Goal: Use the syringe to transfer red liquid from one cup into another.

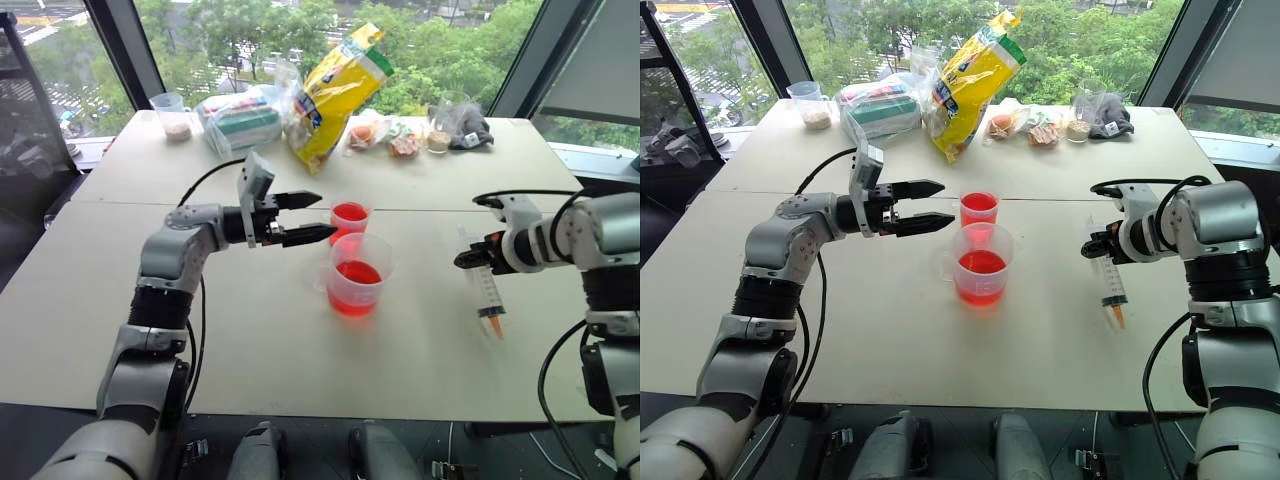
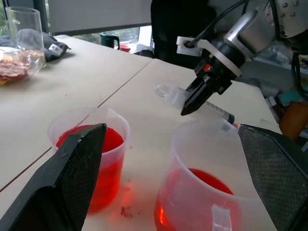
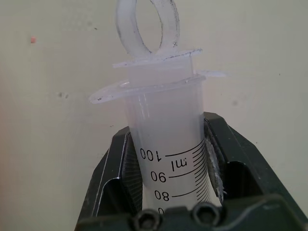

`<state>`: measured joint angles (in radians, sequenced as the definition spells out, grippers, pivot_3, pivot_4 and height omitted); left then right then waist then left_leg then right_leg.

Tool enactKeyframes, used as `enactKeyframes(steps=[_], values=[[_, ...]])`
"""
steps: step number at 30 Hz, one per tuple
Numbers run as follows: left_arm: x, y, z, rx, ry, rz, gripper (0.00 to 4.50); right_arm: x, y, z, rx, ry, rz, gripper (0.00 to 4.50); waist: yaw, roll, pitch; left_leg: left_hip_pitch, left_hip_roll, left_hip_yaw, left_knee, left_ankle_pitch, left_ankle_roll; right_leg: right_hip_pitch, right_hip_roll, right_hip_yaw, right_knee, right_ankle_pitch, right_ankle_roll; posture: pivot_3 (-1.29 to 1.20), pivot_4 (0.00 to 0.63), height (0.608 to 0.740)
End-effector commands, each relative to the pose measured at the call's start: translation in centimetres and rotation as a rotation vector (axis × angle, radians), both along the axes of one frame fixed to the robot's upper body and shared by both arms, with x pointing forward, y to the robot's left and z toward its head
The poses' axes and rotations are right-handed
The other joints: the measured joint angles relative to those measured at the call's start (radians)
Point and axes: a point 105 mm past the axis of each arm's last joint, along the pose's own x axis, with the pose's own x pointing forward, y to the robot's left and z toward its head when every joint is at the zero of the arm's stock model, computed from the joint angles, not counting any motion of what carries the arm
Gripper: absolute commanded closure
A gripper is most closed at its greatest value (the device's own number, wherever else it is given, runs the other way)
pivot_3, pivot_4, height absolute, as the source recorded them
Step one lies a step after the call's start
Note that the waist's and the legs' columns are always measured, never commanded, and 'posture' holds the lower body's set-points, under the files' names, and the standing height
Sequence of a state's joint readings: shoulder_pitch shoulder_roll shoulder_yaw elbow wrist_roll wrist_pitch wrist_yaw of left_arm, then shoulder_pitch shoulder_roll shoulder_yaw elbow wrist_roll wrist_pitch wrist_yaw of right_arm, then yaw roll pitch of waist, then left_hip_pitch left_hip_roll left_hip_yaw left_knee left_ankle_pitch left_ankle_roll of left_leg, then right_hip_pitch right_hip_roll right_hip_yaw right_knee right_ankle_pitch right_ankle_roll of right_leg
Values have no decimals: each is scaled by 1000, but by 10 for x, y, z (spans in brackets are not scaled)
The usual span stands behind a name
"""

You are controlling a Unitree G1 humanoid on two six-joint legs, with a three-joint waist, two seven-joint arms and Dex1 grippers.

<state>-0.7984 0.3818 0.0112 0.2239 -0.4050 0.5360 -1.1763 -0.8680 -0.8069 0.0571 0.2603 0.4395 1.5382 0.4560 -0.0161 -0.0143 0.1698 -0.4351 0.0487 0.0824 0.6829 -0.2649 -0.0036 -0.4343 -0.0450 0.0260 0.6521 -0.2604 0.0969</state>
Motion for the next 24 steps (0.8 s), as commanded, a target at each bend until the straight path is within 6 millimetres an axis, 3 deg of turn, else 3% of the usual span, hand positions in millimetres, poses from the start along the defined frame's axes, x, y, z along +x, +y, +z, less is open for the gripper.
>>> enactKeyframes(steps=[1, 3, 9, 10, 17, 20, 24], values=[[-6, -2, 11, -3, -44, -19, 27, 6, -2, 4, -1, -52, -1, 3083, 2, 0, 0, 0, 0, 0, 0, 0, 0, 0, 0, 0, 0, 0, 0, 0, 150, 740], [-8, -2, 10, 4, -42, -24, 27, 7, -1, 1, 6, -52, -2, 3083, 2, 0, 0, 0, 0, 0, 0, 0, 0, 0, 0, 0, 0, 0, 0, 0, 150, 740], [-11, -1, 8, 25, -35, -38, 0, 5, 5, 10, 46, -99, 19, 311, 3, 0, 0, 0, 0, 0, 0, 0, 0, 0, 0, 0, 0, 0, 0, 0, 150, 740], [-11, -1, 8, 28, -33, -40, 0, 4, 5, 13, 38, -116, 25, 33, 3, 0, 0, 0, 0, 0, 0, 0, 0, 0, 0, 0, 0, 0, 0, 0, 150, 740], [-16, 8, 6, 48, -22, -42, 0, -19, 22, 68, -15, -362, 197, 33, 5, 0, 0, 0, 0, -1, 0, 0, 0, 0, 0, 0, 0, 0, 0, 0, 150, 740], [-20, 14, 5, 63, -14, -37, 0, -43, 35, 95, -5, -499, 314, 33, 5, 0, 0, 0, 0, -2, 0, 0, 0, 0, 0, 0, 0, 0, 0, 0, 150, 740], [-26, 23, 3, 92, -3, -34, 0, -79, 47, 110, 14, -603, 444, 33, 5, 0, 0, 0, 0, -2, 0, 0, 0, 1, 0, -1, -1, 0, 0, 0, 150, 740]])
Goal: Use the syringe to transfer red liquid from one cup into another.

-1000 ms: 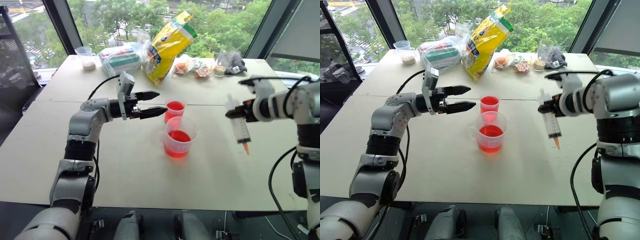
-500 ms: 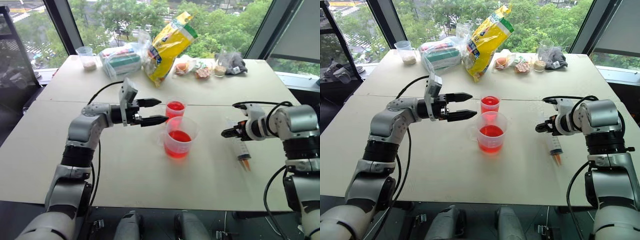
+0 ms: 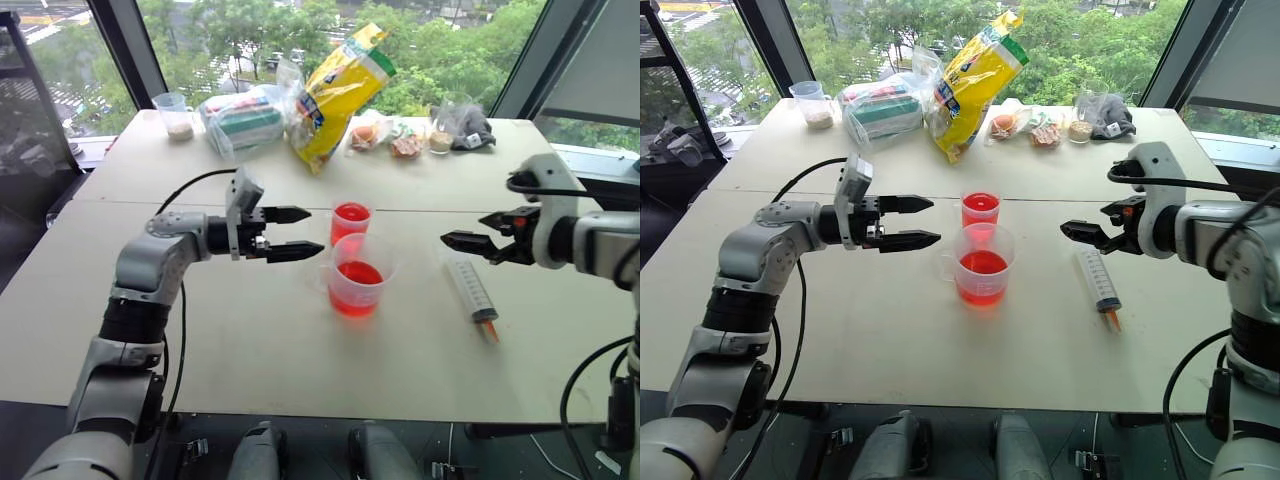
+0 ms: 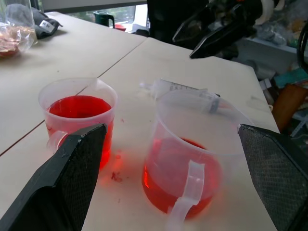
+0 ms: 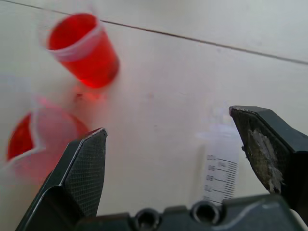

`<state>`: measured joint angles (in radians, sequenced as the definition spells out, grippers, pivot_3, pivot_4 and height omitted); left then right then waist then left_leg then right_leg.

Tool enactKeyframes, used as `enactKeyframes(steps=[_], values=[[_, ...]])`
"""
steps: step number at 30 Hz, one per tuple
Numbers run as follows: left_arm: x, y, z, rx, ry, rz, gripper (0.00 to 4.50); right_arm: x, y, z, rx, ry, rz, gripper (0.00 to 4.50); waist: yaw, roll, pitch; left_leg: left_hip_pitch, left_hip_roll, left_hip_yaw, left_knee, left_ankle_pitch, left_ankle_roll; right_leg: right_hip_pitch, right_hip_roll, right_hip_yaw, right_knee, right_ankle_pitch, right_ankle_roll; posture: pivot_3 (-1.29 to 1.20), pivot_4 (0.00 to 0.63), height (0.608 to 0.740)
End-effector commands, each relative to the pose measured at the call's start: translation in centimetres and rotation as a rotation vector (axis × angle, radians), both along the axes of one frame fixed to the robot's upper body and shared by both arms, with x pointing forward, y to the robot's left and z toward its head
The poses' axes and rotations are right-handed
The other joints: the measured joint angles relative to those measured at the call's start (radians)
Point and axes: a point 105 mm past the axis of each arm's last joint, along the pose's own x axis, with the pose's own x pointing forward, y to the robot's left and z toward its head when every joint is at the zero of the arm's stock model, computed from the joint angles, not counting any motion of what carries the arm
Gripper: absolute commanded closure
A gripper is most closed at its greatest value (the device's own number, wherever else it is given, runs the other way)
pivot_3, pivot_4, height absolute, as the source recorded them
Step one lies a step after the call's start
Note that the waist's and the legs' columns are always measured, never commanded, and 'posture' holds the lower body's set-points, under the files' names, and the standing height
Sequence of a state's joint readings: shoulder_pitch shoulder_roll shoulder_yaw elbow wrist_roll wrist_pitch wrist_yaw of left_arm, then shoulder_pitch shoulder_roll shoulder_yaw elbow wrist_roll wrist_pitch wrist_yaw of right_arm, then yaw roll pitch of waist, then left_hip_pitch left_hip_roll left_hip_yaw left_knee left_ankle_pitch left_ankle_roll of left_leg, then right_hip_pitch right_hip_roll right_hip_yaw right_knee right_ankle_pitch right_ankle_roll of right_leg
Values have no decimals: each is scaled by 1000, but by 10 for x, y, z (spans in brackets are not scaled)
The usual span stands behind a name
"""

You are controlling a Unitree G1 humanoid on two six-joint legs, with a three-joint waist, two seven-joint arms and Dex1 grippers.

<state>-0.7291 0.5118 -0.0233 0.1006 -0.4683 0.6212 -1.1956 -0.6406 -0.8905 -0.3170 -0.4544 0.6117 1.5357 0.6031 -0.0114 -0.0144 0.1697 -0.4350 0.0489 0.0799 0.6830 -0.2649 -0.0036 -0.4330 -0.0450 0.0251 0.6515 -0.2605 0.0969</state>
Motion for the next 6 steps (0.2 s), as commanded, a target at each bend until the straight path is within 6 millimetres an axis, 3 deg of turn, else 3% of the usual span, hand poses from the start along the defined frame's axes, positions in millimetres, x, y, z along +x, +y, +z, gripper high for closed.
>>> enactKeyframes(steps=[1, 6], values=[[-10, 6, 10, 6, -34, -19, 0, -34, 9, 19, -11, -118, 112, 33, 0, 0, 0, 0, 0, 0, 0, 0, 0, 0, 0, 0, 0, 0, 0, 0, 150, 740], [-15, 12, 9, 24, -6, -17, 0, -63, 14, 12, -17, -133, 182, 33, 0, 0, 0, 3, 0, 0, 0, 0, 0, 3, 0, 0, 0, 0, 0, 0, 150, 740]])
